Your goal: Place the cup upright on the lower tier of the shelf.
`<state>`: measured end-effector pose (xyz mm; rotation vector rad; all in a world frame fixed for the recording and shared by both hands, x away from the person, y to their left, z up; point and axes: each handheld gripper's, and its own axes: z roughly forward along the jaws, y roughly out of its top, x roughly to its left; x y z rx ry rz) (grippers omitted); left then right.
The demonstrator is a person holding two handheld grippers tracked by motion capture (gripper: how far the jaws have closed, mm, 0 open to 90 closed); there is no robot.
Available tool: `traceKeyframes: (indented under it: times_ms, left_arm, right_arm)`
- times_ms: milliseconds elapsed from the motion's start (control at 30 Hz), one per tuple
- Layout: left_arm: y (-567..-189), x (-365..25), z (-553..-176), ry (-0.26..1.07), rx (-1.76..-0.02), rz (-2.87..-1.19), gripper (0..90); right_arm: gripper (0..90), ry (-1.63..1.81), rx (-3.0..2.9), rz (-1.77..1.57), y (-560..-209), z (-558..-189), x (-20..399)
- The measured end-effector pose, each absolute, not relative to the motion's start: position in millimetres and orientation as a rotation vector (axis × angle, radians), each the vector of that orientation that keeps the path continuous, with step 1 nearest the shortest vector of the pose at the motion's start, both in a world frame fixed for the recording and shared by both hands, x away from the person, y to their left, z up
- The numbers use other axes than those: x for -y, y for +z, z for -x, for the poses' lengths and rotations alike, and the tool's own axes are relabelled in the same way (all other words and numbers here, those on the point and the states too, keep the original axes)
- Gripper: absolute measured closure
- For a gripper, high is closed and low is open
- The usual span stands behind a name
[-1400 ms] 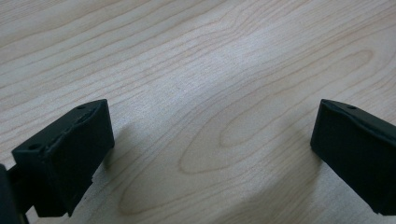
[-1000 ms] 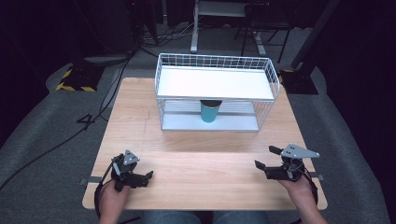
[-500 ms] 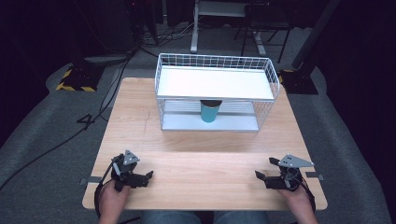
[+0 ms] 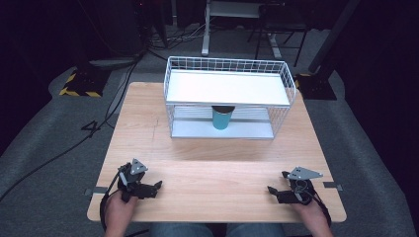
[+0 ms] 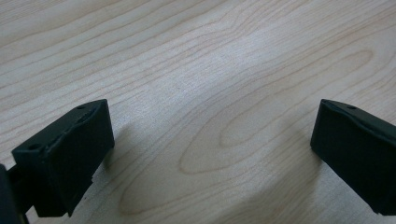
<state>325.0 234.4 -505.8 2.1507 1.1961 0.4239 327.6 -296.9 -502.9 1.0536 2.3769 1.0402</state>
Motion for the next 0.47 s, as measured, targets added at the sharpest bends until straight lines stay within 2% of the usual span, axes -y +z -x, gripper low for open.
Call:
traceKeyframes:
  times_ms: [200, 333, 467]
  left_arm:
    - [-505.9, -234.3, -325.0, 0.424, -1.197, -2.150, 0.0]
    - [-505.7, -234.5, -325.0, 0.428, -1.196, -2.152, 0.0]
    - [-505.8, -234.5, -325.0, 0.427, -1.195, -2.153, 0.0]
  right_arm:
    - [14.4, 1.039, -2.378, -1.061, -504.8, -328.1, 296.8]
    - [8.0, 1.014, -2.373, -1.092, -505.2, -328.8, 296.3]
    - [7.6, 1.012, -2.377, -1.089, -505.3, -328.3, 297.1]
